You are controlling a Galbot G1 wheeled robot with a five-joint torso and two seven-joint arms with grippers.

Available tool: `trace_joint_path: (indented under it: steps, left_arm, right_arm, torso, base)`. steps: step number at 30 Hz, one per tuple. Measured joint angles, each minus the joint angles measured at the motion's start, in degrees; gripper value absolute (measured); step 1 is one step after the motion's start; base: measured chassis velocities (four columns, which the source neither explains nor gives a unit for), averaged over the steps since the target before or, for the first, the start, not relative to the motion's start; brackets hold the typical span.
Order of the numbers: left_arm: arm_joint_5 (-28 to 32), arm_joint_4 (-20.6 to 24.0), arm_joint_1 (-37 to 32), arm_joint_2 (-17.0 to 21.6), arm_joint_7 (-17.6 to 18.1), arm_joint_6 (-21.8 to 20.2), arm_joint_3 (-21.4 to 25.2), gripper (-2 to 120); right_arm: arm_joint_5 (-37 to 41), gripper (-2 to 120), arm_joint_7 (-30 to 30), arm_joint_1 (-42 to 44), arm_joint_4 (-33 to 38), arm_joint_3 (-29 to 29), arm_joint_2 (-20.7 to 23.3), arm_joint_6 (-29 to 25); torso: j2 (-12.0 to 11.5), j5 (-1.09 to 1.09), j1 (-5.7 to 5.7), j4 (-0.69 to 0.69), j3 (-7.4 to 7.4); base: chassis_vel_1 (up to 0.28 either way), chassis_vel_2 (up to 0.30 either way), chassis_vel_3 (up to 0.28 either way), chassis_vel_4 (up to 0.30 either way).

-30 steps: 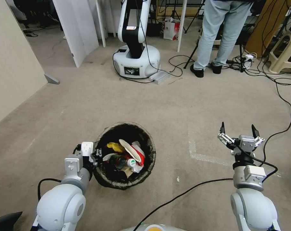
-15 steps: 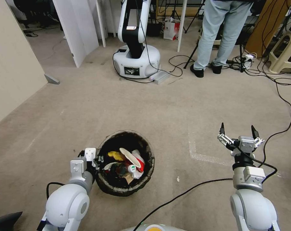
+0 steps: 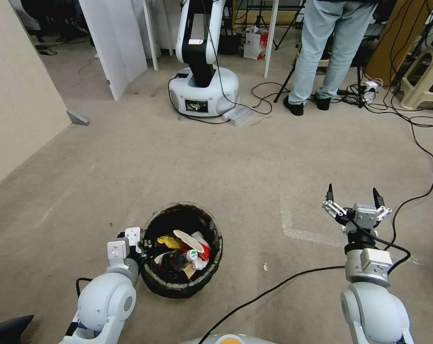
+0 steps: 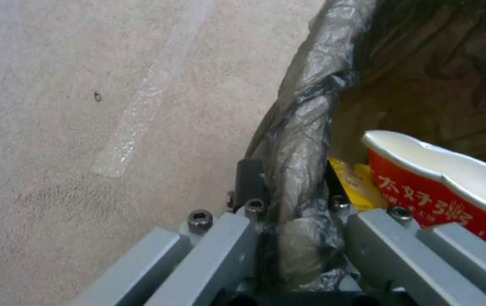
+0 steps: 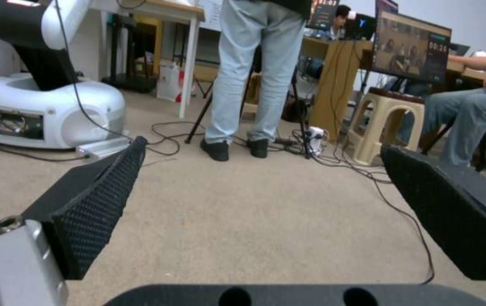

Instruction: Pick up the trash bin, then pick up the garbage from the floor and place it into the trash bin.

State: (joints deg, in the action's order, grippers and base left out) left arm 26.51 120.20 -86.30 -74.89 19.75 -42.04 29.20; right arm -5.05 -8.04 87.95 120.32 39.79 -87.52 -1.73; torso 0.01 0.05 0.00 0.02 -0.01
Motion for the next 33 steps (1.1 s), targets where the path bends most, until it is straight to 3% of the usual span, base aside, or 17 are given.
trace_joint_path:
  steps: [5, 11, 15, 17, 26, 29, 33]
  left_arm:
    - [0.96, -1.39, 0.38, -0.26, 0.64, 0.07, 0.17, 7]
    - [1.74, -2.39, 0.39, -0.64, 0.75, -0.10, 0.21, 33]
    - [0.93, -1.74, 0.31, -0.66, 0.76, -0.17, 0.37, 43]
    - [-0.37, 1.11, 0.31, -0.60, 0.75, -0.17, 0.69, 57]
    - [-2.84, 10.76, 1.58, 0.28, 1.34, -0.17, 1.58, 82]
    - [-7.13, 14.71, 1.75, 1.28, -0.16, 0.33, 2.10, 96]
    - [-10.26, 17.55, 1.16, 1.94, -1.62, 2.82, 2.55, 100]
  right_arm:
    - [-0.05, 100, 0.00, 0.01, 0.06, -0.04, 0.03, 0.14]
    - [-0.17, 100, 0.00, 0.01, 0.07, -0.24, -0.01, 0.17]
    - [-0.20, 100, 0.00, 0.01, -0.01, -0.34, -0.03, 0.17]
    - [-0.22, 100, 0.00, 0.02, -0.10, -0.47, -0.07, 0.17]
    - [-0.14, 100, -0.47, -0.20, 0.06, -0.70, -0.17, 0.06]
    - [-0.13, 100, -0.74, -0.18, 0.24, -0.91, -0.34, -0.36]
    - [-0.20, 100, -1.25, -0.16, 0.39, -1.24, -0.50, -1.00]
  torso:
    - [0.00, -0.02, 0.00, 0.00, 0.00]
    - [0.00, -0.11, 0.00, -0.04, 0.01]
    - [-0.01, -0.11, 0.00, -0.04, 0.01]
    - [-0.01, -0.07, 0.00, -0.03, 0.01]
    - [-0.01, -0.05, 0.00, -0.02, 0.01]
    - [0.00, -0.04, 0.00, -0.02, 0.01]
    - [-0.01, -0.05, 0.00, -0.02, 0.01]
  base:
    - [0.000, 0.000, 0.000, 0.000]
    - [0.000, 0.000, 0.000, 0.000]
    - [0.000, 0.000, 0.000, 0.000]
    - [0.000, 0.000, 0.000, 0.000]
    - [0.000, 0.000, 0.000, 0.000]
    - [0.000, 0.000, 0.000, 0.000]
    - [0.000, 0.000, 0.000, 0.000]
